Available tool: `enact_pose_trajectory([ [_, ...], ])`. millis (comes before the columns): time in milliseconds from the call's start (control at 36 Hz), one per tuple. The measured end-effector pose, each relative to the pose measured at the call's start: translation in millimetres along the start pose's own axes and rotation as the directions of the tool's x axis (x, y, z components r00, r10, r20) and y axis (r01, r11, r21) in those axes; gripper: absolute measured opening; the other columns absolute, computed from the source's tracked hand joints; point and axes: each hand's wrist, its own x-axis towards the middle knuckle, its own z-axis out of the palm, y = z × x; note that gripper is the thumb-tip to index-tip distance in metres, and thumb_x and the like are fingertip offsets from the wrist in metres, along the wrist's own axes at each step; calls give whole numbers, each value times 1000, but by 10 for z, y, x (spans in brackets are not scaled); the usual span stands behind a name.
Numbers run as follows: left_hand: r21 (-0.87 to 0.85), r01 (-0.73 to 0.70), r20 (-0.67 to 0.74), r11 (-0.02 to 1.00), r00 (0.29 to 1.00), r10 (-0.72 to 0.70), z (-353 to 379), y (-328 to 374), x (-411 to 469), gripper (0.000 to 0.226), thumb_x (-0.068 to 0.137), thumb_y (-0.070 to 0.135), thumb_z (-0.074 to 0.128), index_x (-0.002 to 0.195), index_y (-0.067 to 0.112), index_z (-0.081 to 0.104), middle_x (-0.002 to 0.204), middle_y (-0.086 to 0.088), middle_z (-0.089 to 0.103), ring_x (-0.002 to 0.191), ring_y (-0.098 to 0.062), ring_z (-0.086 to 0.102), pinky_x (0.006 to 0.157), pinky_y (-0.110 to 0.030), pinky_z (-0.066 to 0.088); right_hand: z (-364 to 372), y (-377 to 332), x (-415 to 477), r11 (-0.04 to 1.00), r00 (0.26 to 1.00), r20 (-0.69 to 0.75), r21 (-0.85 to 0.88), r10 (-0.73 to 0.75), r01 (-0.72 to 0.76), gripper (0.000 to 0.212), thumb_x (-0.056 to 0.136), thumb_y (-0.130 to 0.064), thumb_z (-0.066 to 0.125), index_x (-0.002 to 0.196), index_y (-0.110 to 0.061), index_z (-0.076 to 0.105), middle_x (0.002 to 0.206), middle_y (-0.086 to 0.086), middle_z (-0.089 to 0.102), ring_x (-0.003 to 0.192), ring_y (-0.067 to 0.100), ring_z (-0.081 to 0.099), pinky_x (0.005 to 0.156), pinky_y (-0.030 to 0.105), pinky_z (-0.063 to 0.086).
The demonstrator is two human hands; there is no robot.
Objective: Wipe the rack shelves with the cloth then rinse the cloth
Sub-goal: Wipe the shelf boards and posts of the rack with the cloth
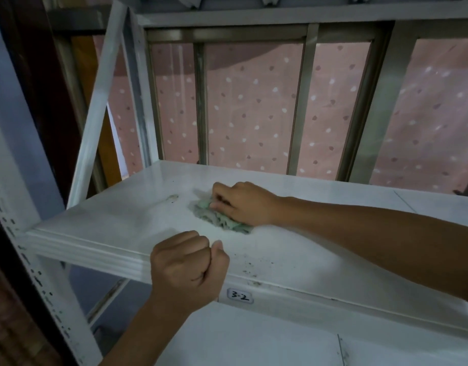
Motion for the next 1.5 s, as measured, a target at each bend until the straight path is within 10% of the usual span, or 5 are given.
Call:
enact_pose_trajectory([
  [361,-11,-11,-7,1000,1000,10,-16,-2,-11,58,89,-4,58,42,8,27,44,-5,24,40,-22,19,48,-30,14,246,755,1080,854,856,89,-179,509,-489,40,100,-31,40,128,-4,47,121,21,60,102,35,58,74,35,40],
  [556,22,-45,-9,999,999,46,-150,-12,-102,58,94,-1,59,42,8,33,46,-7,31,45,-23,23,48,-32,20,409,630,1667,931,908,236,-200,347,-304,55,105,-36,32,152,-10,24,144,26,44,122,40,51,90,40,42],
  [722,209,-3,155,978,987,-30,-599,-177,-289,26,93,14,67,72,3,77,78,-8,74,68,-24,63,68,-37,52,453,340,1622,992,977,205,-116,62,-39,24,106,-38,30,110,-16,38,71,4,46,70,24,51,62,34,36],
  [1139,355,-204,217,912,967,132,-837,-392,-400,8,88,5,77,85,-1,81,84,-13,77,66,-29,69,66,-41,55,165,-726,722,952,940,160,105,-301,286,23,106,-39,37,109,-19,47,64,-12,44,54,0,44,51,19,27],
  [1500,321,-82,130,944,991,42,-817,-325,-475,11,83,9,82,91,2,82,84,-10,76,70,-25,67,70,-36,55,382,77,1404,930,929,100,-139,355,-341,37,105,-38,31,119,-8,46,111,23,62,87,32,57,71,35,40],
])
